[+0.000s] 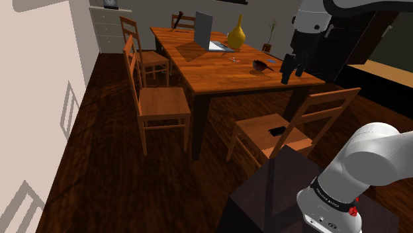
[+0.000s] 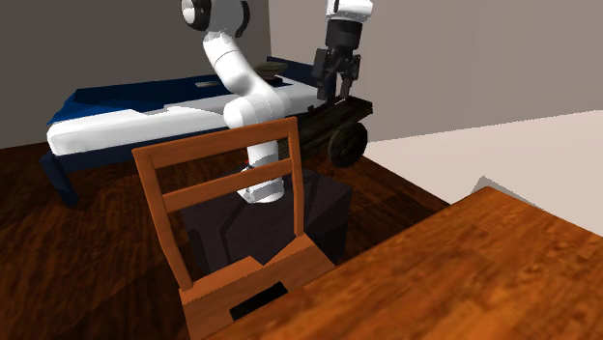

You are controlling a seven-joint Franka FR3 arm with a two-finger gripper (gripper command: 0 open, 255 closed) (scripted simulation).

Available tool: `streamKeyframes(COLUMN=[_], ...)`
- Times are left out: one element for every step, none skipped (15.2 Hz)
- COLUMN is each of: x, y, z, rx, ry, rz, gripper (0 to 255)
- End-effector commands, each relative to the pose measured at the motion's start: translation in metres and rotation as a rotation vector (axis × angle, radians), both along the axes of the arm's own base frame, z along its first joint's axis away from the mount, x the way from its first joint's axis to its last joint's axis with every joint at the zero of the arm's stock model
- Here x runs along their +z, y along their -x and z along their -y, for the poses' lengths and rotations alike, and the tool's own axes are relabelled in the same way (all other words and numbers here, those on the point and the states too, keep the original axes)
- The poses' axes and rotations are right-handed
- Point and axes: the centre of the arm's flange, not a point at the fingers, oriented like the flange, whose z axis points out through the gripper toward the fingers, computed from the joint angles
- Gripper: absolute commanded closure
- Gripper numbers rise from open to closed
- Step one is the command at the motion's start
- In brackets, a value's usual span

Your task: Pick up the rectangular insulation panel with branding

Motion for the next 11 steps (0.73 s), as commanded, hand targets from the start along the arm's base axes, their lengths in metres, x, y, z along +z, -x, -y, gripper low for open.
streamKeyframes(x=[0.000, -0.009, -0.018, -0.027, -0.037, -0.046, -0.055, -0.065, -0.074, -0.083, -0.093], y=[0.000, 0.004, 0.008, 0.012, 0.015, 0.019, 0.021, 0.024, 0.026, 0.028, 0.030], z=[0.000, 0.009, 0.019, 0.028, 0.038, 0.047, 0.057, 0.066, 0.076, 0.086, 0.096], rx=[0.000, 0.031, 0.062, 0.093, 0.124, 0.155, 0.186, 0.217, 0.248, 0.279, 0.310], ry=[0.000, -0.005, -0.010, -0.015, -0.020, -0.025, -0.030, -0.035, -0.040, -0.045, -0.050], rz=[0.000, -0.001, -0.003, -0.004, -0.005, -0.007, -0.008, -0.010, -0.011, -0.012, -0.014], gripper=[0, 0, 0, 0, 0, 0, 0, 0, 0, 0, 0])
